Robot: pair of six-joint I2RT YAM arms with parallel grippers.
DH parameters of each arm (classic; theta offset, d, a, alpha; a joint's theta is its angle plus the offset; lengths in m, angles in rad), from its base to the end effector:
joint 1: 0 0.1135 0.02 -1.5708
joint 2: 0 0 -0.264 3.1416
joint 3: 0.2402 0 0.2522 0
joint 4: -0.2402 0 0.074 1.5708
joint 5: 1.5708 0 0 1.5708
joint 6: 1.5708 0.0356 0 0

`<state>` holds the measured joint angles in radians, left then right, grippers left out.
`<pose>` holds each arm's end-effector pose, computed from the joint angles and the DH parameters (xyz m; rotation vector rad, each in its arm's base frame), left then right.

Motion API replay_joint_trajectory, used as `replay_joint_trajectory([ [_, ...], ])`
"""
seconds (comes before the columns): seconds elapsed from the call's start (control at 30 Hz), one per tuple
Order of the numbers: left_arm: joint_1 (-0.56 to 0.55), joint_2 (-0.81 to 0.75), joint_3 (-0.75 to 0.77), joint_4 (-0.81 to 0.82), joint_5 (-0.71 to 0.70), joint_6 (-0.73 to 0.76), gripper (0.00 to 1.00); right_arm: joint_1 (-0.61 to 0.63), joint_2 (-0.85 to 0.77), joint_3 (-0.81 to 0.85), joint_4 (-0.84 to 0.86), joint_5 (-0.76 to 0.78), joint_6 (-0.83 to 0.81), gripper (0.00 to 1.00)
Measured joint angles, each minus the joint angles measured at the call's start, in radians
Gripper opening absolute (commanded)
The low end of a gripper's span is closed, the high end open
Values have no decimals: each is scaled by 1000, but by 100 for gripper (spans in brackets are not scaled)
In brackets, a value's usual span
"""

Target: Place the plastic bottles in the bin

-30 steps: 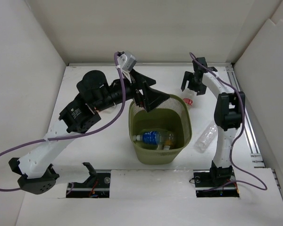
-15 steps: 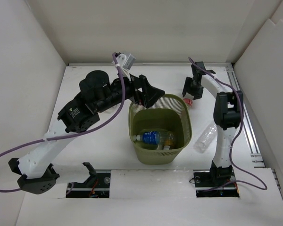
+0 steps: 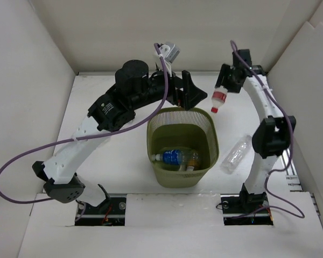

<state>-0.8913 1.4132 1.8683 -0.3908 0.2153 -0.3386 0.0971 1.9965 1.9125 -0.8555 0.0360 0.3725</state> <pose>0.1705 -0.2232 0.5428 0.6177 1.4980 -1.1325 0.4409 0.0417 0.3047 0.3600 2.4897 0.1471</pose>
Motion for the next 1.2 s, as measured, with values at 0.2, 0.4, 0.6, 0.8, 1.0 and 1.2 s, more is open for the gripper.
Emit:
replay_joint_trajectory([
  [0.2,0,98,163,-13,55,33,100,0,-329,90,80,-115,1,0],
  [0.4,0,135,225,-31,55,76,100,0,-600,49,280,-344,54,0],
  [0.6,0,139,223,-16,53,112,100,47,-683,13,443,-543,139,0],
  [0.8,0,114,129,66,85,124,100,159,-703,-102,536,-651,220,0],
  [1.0,0,114,98,88,103,127,49,270,-704,-126,588,-683,276,3],
  [1.2,0,78,27,129,119,122,6,297,-734,-167,623,-684,272,98],
])
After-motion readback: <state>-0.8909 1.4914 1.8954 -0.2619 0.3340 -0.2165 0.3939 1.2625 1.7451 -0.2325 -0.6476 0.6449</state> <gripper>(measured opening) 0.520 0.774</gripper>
